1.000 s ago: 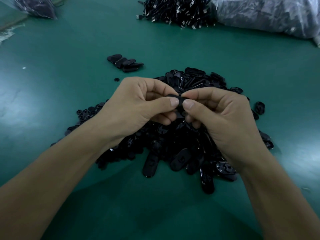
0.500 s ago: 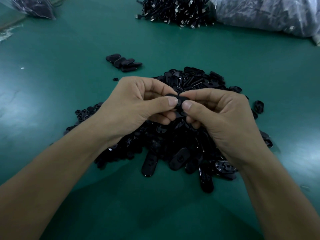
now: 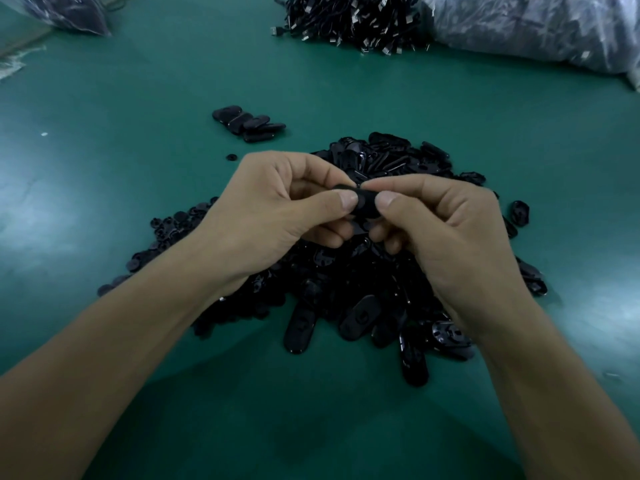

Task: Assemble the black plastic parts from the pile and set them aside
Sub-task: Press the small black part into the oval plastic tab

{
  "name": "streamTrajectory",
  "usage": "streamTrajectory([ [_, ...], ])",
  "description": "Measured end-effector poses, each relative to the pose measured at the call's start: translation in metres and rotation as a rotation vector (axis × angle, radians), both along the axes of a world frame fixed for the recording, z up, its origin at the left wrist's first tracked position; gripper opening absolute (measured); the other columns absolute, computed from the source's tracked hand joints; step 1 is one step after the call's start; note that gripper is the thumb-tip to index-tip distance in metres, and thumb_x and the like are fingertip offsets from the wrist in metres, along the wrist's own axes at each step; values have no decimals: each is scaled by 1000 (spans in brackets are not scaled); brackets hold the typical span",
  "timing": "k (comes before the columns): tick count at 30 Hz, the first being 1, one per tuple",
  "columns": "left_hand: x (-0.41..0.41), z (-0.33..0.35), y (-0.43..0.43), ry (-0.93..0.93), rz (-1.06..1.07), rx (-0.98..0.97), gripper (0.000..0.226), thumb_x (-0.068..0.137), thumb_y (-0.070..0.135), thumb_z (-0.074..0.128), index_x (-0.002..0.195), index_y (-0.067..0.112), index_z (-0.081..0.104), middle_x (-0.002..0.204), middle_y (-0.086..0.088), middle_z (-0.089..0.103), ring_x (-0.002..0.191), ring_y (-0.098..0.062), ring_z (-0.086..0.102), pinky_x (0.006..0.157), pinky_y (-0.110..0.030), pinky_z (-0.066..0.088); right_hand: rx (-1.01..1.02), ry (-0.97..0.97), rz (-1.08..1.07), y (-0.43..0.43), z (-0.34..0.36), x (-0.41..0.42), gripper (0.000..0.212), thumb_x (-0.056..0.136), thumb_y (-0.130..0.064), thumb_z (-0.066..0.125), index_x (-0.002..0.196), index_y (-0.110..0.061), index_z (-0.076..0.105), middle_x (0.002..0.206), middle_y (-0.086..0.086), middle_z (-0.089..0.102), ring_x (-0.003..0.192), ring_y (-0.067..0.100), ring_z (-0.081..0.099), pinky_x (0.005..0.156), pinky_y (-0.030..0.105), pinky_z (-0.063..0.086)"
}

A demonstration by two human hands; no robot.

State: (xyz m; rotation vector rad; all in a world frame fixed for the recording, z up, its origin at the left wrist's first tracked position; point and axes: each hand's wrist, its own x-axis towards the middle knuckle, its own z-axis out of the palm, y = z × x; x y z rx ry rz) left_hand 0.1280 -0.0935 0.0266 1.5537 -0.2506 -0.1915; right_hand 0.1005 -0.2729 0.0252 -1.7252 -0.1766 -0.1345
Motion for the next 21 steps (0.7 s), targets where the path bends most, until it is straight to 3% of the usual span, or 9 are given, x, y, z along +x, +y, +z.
streamTrajectory([
  [8, 0, 1, 1, -38, -27, 7, 3, 85, 7, 72, 87, 9, 71, 71, -8, 74, 62, -12, 71, 60, -21, 58, 43, 24, 26, -1, 1, 0, 11, 87, -7, 74, 93, -16, 75, 72, -1, 74, 61, 6, 65, 57, 16, 50],
  [12, -1, 1, 1, -36, -49, 2, 16, 74, 20, 74, 88, 11, 72, 75, -9, 75, 66, -15, 73, 62, -22, 59, 75, 61, 18, -1, 0, 0, 10, 84, -7, 76, 89, -16, 75, 69, 1, 73, 58, 7, 64, 55, 16, 50],
  [17, 0, 0, 1, -43, -33, 17, 5, 84, 5, 73, 86, 9, 71, 70, -9, 74, 61, -13, 71, 59, -20, 57, 53, 41, 27, 0, -1, -1, 10, 85, -7, 76, 91, -15, 76, 70, 1, 74, 59, 7, 65, 55, 16, 50],
  [21, -1, 1, 1, -37, -24, -3, 9, 86, 0, 71, 84, 9, 71, 67, -7, 73, 58, -12, 69, 57, -19, 56, 58, 33, 45, -1, 0, 0, 13, 88, -8, 73, 91, -20, 78, 73, 4, 74, 62, 9, 66, 57, 17, 50],
])
